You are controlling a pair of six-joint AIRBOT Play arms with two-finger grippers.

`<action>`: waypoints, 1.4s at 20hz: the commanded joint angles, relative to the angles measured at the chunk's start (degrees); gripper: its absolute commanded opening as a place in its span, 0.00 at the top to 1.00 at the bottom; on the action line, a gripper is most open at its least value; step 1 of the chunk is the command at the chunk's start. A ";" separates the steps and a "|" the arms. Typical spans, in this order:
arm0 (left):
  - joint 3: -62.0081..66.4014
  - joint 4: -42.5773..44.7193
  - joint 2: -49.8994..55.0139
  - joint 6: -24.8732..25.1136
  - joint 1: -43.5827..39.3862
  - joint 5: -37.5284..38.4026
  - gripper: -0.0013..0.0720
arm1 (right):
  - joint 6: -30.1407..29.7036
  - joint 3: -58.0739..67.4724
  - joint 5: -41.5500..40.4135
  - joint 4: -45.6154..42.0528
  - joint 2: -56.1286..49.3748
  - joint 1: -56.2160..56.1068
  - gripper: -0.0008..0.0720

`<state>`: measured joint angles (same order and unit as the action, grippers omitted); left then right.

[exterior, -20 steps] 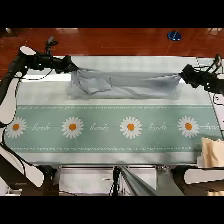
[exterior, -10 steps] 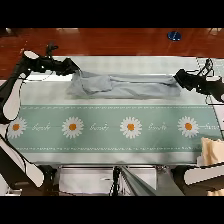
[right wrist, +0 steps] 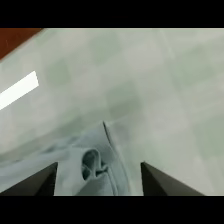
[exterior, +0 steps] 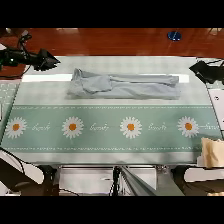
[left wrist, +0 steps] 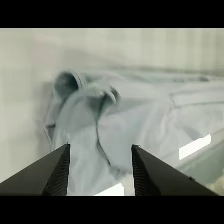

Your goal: Fold the shirts.

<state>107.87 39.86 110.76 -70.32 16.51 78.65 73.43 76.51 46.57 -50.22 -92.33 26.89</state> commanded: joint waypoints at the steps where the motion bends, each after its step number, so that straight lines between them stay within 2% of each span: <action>1: 0.33 0.00 -1.90 -0.48 0.52 5.88 0.36 | 1.75 3.17 18.23 -0.28 -4.04 5.35 0.19; 4: 0.31 0.02 -1.95 -0.46 -0.72 7.74 0.36 | -0.42 3.17 20.70 6.25 -7.98 6.73 0.19; 6: 0.31 0.02 -1.92 -0.44 -1.64 7.78 0.36 | -0.68 3.17 18.97 8.26 -9.84 6.45 0.19; 7: 0.31 0.02 -1.84 -0.42 -2.08 7.78 0.39 | -0.68 3.17 18.25 9.77 -10.86 6.45 0.19; 13: 0.31 0.24 -1.77 -0.39 -3.45 7.78 0.40 | -2.62 3.17 14.82 17.90 -15.26 5.57 0.20; 21: 0.31 0.24 -1.75 -0.42 -3.50 7.98 0.40 | -4.31 3.17 9.49 21.38 -19.26 -4.07 0.23; 23: 0.31 0.24 -1.75 -0.42 -3.45 8.00 0.40 | -4.33 3.17 7.93 21.46 -19.28 -5.44 0.47; 25: 0.31 0.24 -1.75 -0.42 -3.43 8.02 0.40 | -4.35 3.17 7.91 22.21 -19.15 -5.55 0.87; 26: 0.31 0.24 -1.75 -0.42 -3.43 8.02 0.40 | -4.42 3.17 8.72 22.64 -18.84 -5.29 0.95; 28: 0.31 0.24 -1.75 -0.42 -3.43 8.04 0.40 | -5.64 3.17 11.21 22.27 -16.92 -4.90 0.95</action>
<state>108.14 40.10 109.01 -70.74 13.04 86.56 68.84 79.59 55.57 -29.15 -110.72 22.13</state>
